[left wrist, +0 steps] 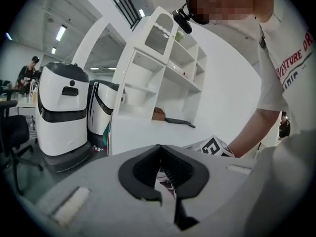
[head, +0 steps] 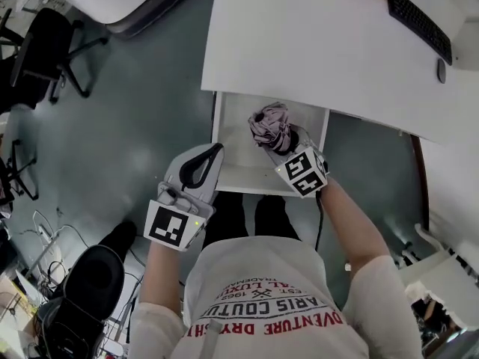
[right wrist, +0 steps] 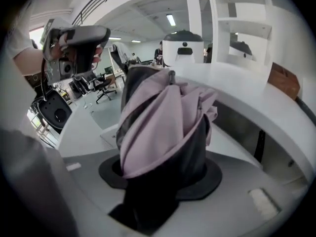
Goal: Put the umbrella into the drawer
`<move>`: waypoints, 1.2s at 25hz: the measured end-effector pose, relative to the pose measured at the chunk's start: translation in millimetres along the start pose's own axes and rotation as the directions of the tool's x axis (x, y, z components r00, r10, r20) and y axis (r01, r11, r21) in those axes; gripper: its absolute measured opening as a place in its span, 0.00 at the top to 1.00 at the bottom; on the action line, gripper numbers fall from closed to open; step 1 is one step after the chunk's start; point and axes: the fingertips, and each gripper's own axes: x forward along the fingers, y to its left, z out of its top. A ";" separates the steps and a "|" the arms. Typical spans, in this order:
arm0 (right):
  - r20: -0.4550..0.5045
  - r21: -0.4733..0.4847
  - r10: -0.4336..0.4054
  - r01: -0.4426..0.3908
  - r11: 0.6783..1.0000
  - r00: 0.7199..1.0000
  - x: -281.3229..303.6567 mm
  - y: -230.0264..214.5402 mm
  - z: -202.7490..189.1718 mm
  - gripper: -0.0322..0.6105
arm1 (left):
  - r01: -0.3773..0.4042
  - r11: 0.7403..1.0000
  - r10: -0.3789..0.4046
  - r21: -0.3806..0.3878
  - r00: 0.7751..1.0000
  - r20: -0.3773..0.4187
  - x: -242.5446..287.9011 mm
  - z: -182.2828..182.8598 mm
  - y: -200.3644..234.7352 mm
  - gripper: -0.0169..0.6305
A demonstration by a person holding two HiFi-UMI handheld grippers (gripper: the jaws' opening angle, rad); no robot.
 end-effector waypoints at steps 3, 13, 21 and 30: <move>-0.071 -0.003 0.038 -0.039 0.999 0.997 33.6 -2.1 -15.5 0.62 | 0.009 1.000 -0.009 0.008 1.000 -0.020 7.8 -12.2 22.5 0.97; -0.206 0.117 0.082 -0.059 0.991 0.975 101.2 -10.4 -43.5 0.61 | 0.040 0.999 -0.040 -0.012 0.998 -0.039 37.3 -32.0 70.5 0.97; -0.243 0.173 0.117 -0.075 0.982 0.963 119.3 -12.4 -52.8 0.50 | 0.023 1.000 -0.023 -0.015 0.999 -0.049 36.0 -33.5 72.8 0.97; -0.196 0.166 0.073 -0.040 0.985 0.978 98.3 -19.7 -34.9 0.30 | 0.011 1.000 -0.011 0.014 0.999 -0.032 32.7 -15.0 56.1 0.97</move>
